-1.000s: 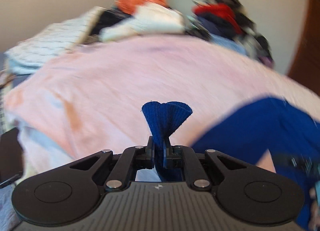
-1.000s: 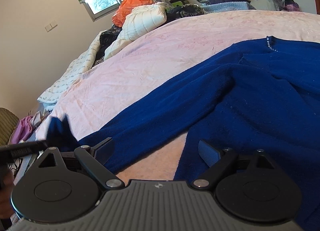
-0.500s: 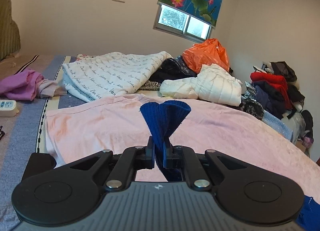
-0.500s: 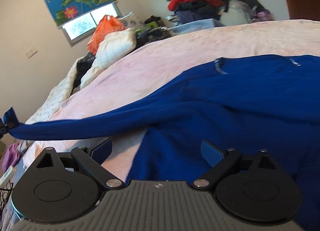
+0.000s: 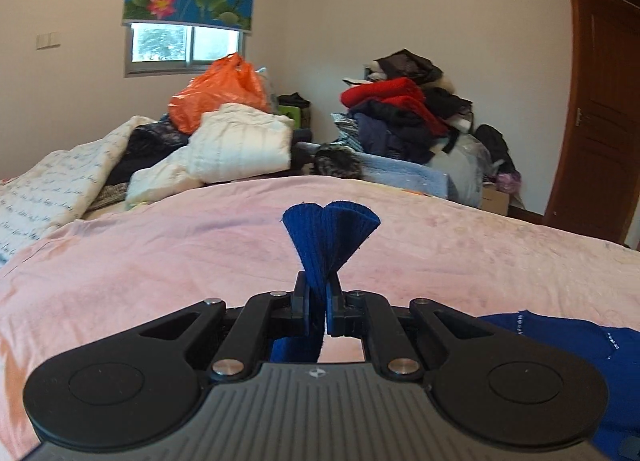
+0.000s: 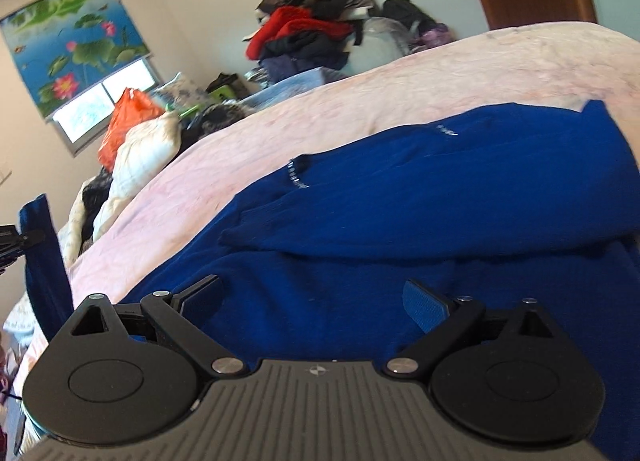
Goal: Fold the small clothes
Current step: 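Lift the held sleeve and carry it across the sweater body with the left tool, then lower the sleeve onto the sweater and open the left tool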
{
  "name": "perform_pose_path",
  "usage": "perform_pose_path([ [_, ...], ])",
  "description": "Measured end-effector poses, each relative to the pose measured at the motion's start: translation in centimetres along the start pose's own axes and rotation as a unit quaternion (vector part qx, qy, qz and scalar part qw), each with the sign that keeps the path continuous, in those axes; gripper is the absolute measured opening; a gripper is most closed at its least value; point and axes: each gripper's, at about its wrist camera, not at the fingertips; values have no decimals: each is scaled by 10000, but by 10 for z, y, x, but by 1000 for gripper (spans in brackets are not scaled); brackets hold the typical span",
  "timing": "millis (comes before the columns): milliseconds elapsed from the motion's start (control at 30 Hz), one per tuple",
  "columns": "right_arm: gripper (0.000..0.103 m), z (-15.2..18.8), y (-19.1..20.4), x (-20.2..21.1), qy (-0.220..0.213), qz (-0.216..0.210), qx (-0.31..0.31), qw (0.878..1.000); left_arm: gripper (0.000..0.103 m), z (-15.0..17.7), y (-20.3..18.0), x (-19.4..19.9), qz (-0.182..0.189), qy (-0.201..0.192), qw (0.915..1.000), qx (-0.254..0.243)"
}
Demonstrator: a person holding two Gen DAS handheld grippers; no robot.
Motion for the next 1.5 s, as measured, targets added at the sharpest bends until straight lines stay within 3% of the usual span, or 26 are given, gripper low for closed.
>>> perform_pose_path([
  [100,98,1,-13,7,-106,114,-138,9998,7,0,-40,-5,343,125,9991,-209],
  [267,98,3,-38,23,-276,263,-415,9984,7,4,-103,3,784,18,9950,-611],
  [433,98,3,-57,41,-498,432,-660,9956,7,10,-169,14,1272,-22,9861,-1070],
  [667,98,3,-81,61,-823,697,-899,9901,7,44,-251,29,1832,104,9653,-1858],
  [933,98,-1,-114,84,-1201,1047,-1162,9804,8,77,-299,41,2314,208,9445,-2322],
  [1100,98,-4,-132,91,-1269,1219,-1249,9764,9,100,-323,43,2716,457,9197,-2798],
  [1200,98,-8,-136,92,-1270,1300,-1151,9766,21,111,-328,35,2971,860,9019,-3015],
  [1233,98,-10,-137,91,-1279,1325,-1109,9766,35,112,-327,33,3109,985,8960,-3014],
  [1267,98,-12,-136,90,-1282,1344,-1060,9769,57,113,-324,32,3258,1071,8913,-2966],
  [1333,98,-18,-135,88,-1284,1364,-936,9778,88,111,-316,33,3498,1007,8883,-2801],
  [1400,98,-24,-132,86,-1309,1376,-801,9785,90,105,-305,38,3664,786,8889,-2636],
  [1467,98,-32,-130,82,-1345,1377,-683,9789,90,93,-298,38,3952,839,8810,-2461],
  [1500,98,-35,-128,81,-1355,1377,-645,9790,90,87,-292,36,3970,860,8840,-2314],
])
Point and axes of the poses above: each gripper's, at about its wrist camera, not at the fingertips, and x roughly against the way its jaws point, y to its left, z to its underside, and after that the axes turned 10 degrees about -z, right-handed
